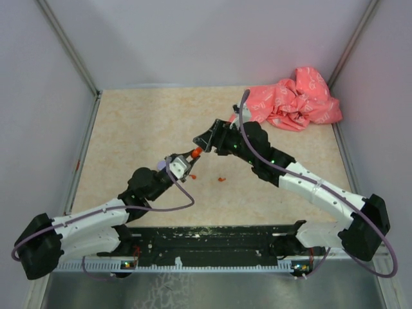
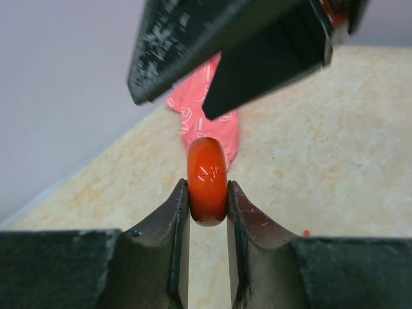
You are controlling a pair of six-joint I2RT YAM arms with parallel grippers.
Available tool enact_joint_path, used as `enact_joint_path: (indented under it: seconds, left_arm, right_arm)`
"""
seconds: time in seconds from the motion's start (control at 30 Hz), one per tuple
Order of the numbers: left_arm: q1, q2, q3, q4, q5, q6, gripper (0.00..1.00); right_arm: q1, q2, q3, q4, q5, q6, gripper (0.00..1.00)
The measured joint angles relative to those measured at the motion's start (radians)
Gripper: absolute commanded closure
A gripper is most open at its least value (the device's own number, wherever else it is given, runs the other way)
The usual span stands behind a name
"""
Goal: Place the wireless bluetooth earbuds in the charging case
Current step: Pick up the charging case at the center of the board.
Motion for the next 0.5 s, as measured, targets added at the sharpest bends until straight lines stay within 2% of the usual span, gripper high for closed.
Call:
enact_joint_path:
  seconds: [0.2,0.5]
  left_arm:
    - [-0.06,0.017,-0.007,-0.005,-0.055,0.253,1.0]
    - [-0.127,0.07,-0.01,0.05,-0.145,0.485,1.0]
  right_arm:
    - [-0.034,-0.003,0.069,-0.119,-0.051,-0.029,0.3]
    - [-0.035,0.025,0.079,-0.218,-0.103,-0.025,0.36]
